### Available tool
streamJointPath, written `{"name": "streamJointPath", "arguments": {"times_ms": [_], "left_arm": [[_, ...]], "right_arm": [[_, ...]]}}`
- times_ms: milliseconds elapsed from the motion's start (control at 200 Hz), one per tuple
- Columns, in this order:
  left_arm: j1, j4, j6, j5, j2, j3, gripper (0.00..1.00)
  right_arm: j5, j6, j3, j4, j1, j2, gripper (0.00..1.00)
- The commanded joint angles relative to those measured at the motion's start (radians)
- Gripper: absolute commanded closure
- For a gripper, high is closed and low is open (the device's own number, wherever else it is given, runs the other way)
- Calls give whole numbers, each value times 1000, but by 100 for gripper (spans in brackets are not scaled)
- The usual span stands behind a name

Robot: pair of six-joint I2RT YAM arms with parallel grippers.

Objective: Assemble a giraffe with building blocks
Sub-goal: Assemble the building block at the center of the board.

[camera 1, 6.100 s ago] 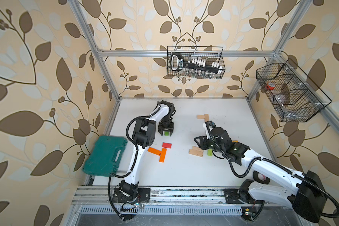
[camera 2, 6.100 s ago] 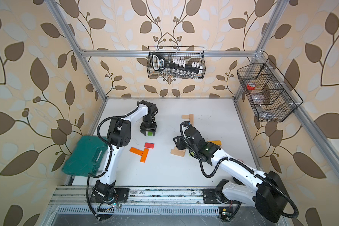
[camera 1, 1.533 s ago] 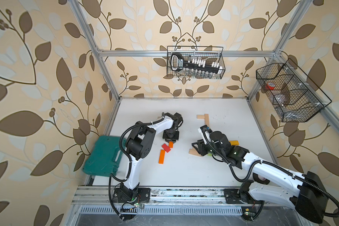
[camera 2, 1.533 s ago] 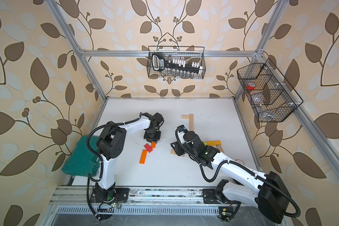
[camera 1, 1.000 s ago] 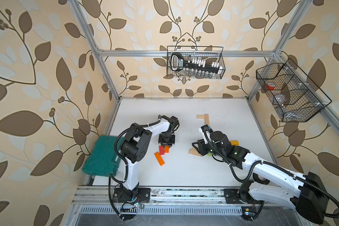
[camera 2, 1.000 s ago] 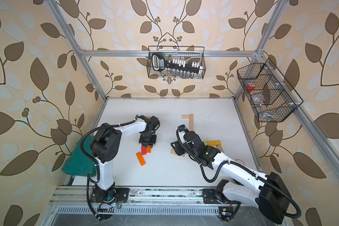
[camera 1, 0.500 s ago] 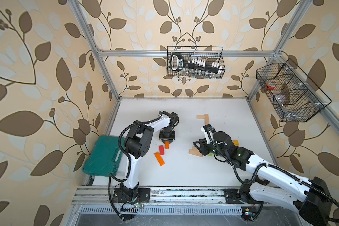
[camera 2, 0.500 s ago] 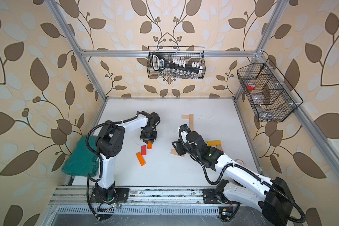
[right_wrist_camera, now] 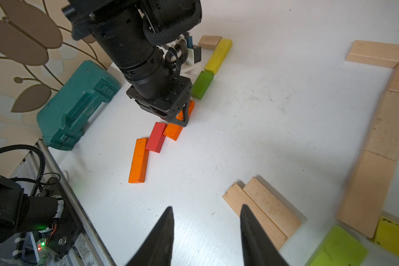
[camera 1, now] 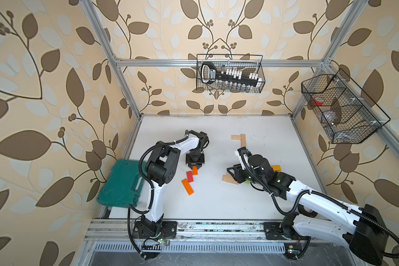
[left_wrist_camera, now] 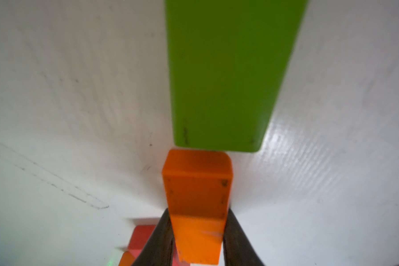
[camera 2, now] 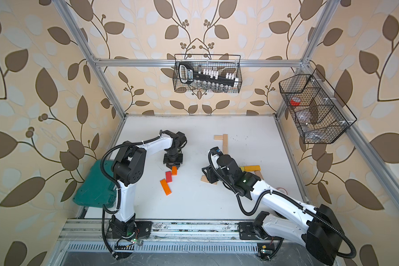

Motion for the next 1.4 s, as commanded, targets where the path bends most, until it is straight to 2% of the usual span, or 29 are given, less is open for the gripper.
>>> {"name": "streamJointPath", "arguments": {"times_ms": [0,605,825,1395], "left_arm": [[11,-23,9,-13,30,14,73],[12,-38,33,-5,69,79,75],[16,-46,32,-12,79,94,70],[26,-45,35,-5,98,111,66]], "right_arm": [[7,-10,2,3,-3,8,56],[14,-13,12,6,-3,27,56],[15,-10,16,5,-3,28,56],[31,-12,3,4,-2,20,56]]}}
